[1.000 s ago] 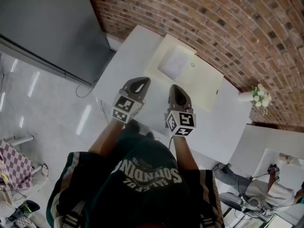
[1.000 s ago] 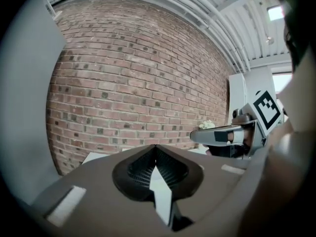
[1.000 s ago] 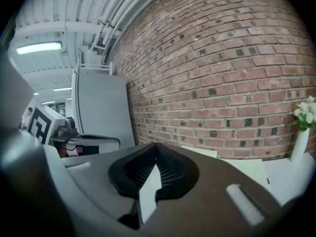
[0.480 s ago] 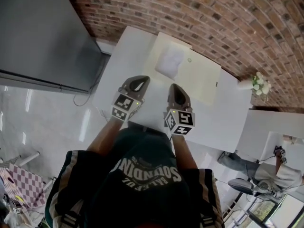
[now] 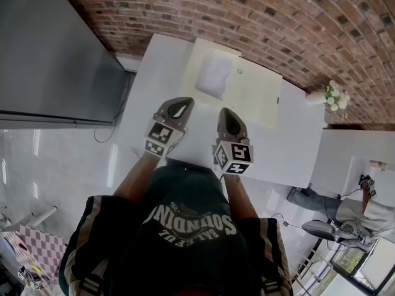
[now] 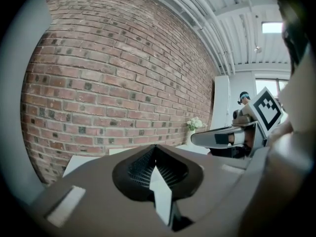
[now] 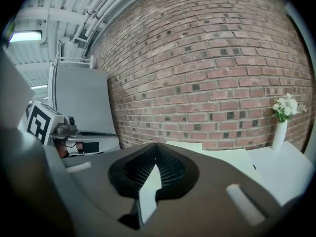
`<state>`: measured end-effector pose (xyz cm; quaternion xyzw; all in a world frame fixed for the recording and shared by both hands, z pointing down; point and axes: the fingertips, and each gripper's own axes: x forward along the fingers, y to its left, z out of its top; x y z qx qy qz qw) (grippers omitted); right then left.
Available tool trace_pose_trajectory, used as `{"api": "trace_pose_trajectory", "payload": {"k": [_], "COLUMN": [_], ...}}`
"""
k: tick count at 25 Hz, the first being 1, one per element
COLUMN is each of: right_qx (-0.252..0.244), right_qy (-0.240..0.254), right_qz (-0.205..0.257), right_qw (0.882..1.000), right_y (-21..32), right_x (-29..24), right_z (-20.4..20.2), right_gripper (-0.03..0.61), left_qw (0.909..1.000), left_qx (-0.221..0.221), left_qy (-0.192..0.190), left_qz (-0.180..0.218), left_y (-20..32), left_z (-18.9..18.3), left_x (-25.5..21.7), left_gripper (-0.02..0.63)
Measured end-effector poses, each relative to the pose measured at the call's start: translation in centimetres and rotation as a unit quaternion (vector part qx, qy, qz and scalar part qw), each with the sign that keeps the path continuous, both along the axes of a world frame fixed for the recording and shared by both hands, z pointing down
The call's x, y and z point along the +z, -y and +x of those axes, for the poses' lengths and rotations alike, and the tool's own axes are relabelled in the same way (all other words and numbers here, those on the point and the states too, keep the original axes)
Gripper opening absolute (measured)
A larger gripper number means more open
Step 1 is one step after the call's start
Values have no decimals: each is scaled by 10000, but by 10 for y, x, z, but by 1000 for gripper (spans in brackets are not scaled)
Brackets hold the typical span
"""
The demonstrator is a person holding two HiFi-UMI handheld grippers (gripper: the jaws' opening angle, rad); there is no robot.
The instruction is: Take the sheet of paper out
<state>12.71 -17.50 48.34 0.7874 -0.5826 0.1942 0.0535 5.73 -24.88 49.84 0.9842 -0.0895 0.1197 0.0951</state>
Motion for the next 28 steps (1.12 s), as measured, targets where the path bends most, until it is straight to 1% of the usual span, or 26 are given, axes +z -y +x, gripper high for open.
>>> {"api": "trace_pose_trajectory", "payload": {"k": [6, 10, 14, 17, 24, 28], "right_qx": [-66, -81, -67, -77, -141, -183], "right_qy": [18, 76, 141, 173, 264, 326], "right_qz": [-2, -20, -22, 1, -25, -98], "right_qw": [10000, 9999, 9999, 9998, 9995, 9993], "right_y": [8, 10, 16, 22, 42, 56], "right_x": [0, 3, 8, 9, 18, 28], "right_z": [6, 19, 38, 49, 78, 92], "right_gripper": [2, 2, 2, 2, 2, 2], "left_qw": [9998, 9999, 9998, 9998, 9995, 9991], "left_qx": [168, 43, 30, -11, -75, -101], "left_qy": [-49, 33, 156, 153, 294, 366], "left_qz": [-18, -102, -120, -94, -123, -207], "left_y": [1, 7, 13, 18, 32, 41], "left_z": [13, 24, 37, 46, 68, 78], "left_x": [-1, 2, 10, 11, 16, 27], "left_gripper": [11, 11, 11, 11, 11, 11]}}
